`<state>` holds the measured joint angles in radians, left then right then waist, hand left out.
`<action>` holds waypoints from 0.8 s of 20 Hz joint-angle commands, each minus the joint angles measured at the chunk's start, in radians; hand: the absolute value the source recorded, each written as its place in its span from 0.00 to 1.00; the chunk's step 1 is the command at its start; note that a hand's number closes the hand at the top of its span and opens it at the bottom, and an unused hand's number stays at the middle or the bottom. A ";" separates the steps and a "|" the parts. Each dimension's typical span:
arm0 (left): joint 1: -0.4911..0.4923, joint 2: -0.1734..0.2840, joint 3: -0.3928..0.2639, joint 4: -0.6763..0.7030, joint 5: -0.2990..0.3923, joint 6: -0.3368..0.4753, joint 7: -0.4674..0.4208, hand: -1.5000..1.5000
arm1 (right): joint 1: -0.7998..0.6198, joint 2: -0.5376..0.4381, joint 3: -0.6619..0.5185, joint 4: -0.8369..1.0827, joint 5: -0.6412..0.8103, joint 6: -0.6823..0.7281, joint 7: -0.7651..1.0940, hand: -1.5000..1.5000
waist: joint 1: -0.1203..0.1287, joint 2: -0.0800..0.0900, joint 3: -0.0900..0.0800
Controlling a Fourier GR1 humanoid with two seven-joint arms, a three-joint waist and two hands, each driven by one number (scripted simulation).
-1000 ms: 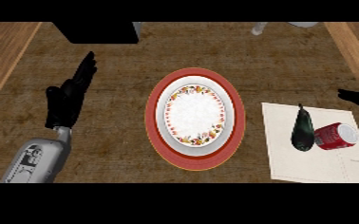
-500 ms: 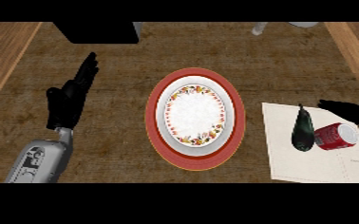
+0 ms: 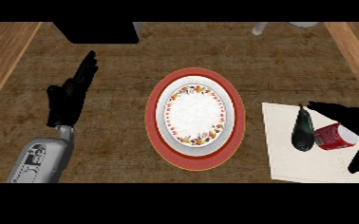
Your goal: Pick the can from the placemat and place it in the plate
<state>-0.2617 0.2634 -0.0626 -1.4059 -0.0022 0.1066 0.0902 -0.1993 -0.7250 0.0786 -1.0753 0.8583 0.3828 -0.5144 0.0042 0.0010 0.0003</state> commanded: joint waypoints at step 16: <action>0.059 -0.081 0.018 -0.004 -0.090 0.000 -0.023 0.50 | -0.014 0.119 -0.139 0.134 0.083 -0.199 0.020 1.00 | -0.014 -0.003 -0.001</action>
<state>-0.2447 0.2130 -0.0304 -1.4404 -0.0640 0.0805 0.1177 -0.2591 -0.6477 -0.0209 -0.9131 0.9539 0.2080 -0.6028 -0.0012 -0.0026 -0.0035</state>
